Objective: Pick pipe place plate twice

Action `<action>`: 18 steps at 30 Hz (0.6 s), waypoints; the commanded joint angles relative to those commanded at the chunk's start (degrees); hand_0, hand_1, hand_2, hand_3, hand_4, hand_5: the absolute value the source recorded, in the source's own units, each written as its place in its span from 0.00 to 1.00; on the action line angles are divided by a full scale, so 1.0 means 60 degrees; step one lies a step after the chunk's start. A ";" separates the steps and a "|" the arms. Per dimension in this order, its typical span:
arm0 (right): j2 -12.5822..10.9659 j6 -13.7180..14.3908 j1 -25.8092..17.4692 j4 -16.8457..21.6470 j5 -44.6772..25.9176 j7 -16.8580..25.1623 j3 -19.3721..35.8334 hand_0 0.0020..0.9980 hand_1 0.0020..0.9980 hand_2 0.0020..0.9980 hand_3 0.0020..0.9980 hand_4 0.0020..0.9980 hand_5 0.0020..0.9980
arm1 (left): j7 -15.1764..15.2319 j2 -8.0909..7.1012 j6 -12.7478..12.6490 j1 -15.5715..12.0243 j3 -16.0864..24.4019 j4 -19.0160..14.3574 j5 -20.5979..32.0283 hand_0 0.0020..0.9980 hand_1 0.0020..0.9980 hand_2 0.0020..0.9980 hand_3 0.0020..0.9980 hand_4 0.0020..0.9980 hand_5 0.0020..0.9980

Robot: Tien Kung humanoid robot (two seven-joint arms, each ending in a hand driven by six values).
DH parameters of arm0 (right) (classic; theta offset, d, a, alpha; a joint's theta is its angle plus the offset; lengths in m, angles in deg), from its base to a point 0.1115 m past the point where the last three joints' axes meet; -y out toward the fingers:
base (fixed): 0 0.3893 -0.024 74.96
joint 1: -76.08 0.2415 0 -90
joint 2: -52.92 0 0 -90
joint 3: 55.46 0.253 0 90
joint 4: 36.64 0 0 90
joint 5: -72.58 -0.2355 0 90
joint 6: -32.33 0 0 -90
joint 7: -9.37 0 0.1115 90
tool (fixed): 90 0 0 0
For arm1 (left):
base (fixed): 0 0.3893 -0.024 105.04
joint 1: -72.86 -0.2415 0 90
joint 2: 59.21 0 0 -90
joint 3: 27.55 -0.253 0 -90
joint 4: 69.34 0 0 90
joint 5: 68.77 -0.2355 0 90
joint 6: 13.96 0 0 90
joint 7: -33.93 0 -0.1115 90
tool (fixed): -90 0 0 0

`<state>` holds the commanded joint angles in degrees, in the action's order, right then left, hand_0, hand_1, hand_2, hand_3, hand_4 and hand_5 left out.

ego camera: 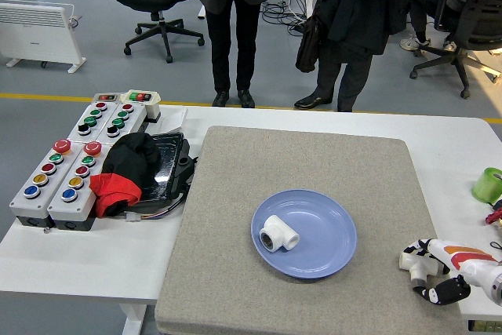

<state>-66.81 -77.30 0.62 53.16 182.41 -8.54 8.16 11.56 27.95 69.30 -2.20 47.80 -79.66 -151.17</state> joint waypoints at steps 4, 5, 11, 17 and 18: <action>-0.0009 0.0108 0.0001 0.0103 -0.0008 0.0018 0.0070 0.46 0.57 0.65 0.79 0.67 0.29 | 0.0002 -0.0001 0.0005 0.0003 -0.0001 0.0000 0.0000 0.72 0.75 0.70 0.65 0.39 1.00; -0.0010 0.0122 0.0001 0.0119 -0.0008 0.0022 0.0079 0.46 0.57 0.65 0.79 0.67 0.29 | 0.0002 -0.0001 0.0005 0.0002 -0.0001 0.0000 0.0002 0.72 0.75 0.70 0.65 0.39 1.00; 0.0055 0.0310 0.0165 0.0453 -0.0053 0.0114 0.0122 0.46 0.57 0.65 0.78 0.66 0.28 | -0.0003 0.0008 0.0015 -0.0023 0.0002 0.0000 -0.0016 0.72 0.75 0.70 0.65 0.39 1.00; 0.0438 0.0609 0.0810 0.0578 -0.0349 0.0349 -0.0174 0.45 0.56 0.64 0.78 0.64 0.27 | -0.0011 0.0023 0.0035 -0.0067 0.0021 0.0000 -0.0065 0.72 0.75 0.70 0.65 0.39 1.00; 0.0527 0.0641 0.0970 0.0560 -0.0392 0.0368 -0.0264 0.46 0.56 0.64 0.77 0.63 0.26 | -0.0012 0.0026 0.0038 -0.0074 0.0015 0.0000 -0.0062 0.72 0.75 0.70 0.65 0.39 1.00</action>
<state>-63.65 -73.45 6.44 56.52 180.06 -6.33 6.58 11.49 28.11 69.53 -2.64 47.89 -79.66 -151.54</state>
